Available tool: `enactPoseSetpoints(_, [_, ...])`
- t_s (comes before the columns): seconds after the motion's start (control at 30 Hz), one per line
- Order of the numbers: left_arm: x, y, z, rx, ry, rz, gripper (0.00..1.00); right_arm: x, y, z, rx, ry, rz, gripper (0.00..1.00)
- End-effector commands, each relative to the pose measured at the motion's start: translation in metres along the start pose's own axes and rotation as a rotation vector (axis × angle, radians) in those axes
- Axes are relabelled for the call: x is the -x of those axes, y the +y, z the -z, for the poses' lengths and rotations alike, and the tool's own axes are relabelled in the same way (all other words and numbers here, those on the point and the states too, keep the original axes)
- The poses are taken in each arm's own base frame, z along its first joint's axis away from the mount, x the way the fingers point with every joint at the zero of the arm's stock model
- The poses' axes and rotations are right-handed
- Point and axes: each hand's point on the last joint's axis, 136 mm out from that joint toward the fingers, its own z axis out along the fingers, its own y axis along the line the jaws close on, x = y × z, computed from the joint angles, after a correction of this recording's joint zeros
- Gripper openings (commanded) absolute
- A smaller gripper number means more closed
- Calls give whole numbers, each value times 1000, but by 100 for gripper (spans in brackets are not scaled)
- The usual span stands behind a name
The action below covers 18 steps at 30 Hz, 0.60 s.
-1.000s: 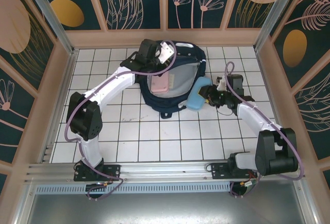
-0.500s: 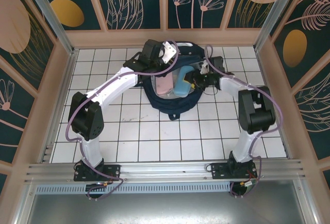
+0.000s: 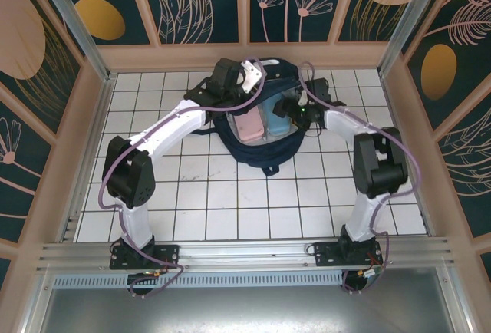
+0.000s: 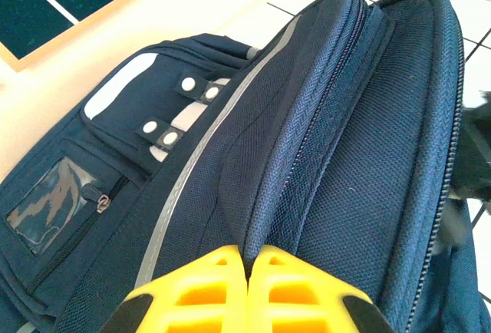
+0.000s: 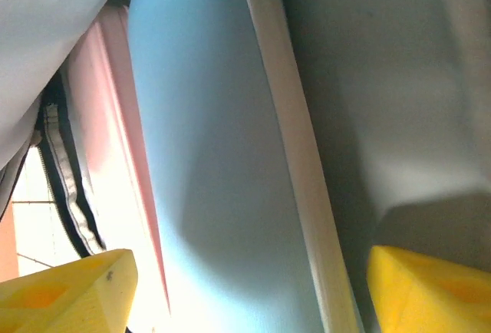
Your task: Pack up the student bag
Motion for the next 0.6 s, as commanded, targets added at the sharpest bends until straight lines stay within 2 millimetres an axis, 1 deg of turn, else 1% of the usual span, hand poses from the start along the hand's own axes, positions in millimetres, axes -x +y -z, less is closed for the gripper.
enactPoseSetpoints(0.0, [57, -3, 15, -9, -180, -7, 0, -5, -3, 36, -39, -99, -12, 75])
enactPoseSetpoints(0.03, [56, -3, 15, -10, -179, -9, 0, -12, -3, 38, -29, -89, -26, 72])
enactPoseSetpoints(0.07, [55, -4, 14, -16, -177, -12, 0, -21, -3, 37, -10, -70, -47, 66])
enactPoseSetpoints(0.17, [54, -6, 14, -25, -175, -23, 0, -44, 4, 29, 29, -22, -84, 46])
enactPoseSetpoints(0.2, [54, -6, 15, -23, -174, -22, 0, -47, 5, 26, 29, -19, -94, 39])
enactPoseSetpoints(0.3, [51, -7, 15, -30, -170, -23, 0, -51, 3, 16, 16, -14, -121, 27])
enactPoseSetpoints(0.4, [50, -7, 15, -31, -168, -21, 0, -50, -1, 3, -4, 5, -140, 23])
enactPoseSetpoints(0.47, [50, -8, 16, -33, -168, -24, 0, -45, -3, -5, -13, 2, -142, 23])
enactPoseSetpoints(0.57, [49, -9, 18, -36, -167, -27, 0, -26, 4, -11, -8, -32, -113, 22])
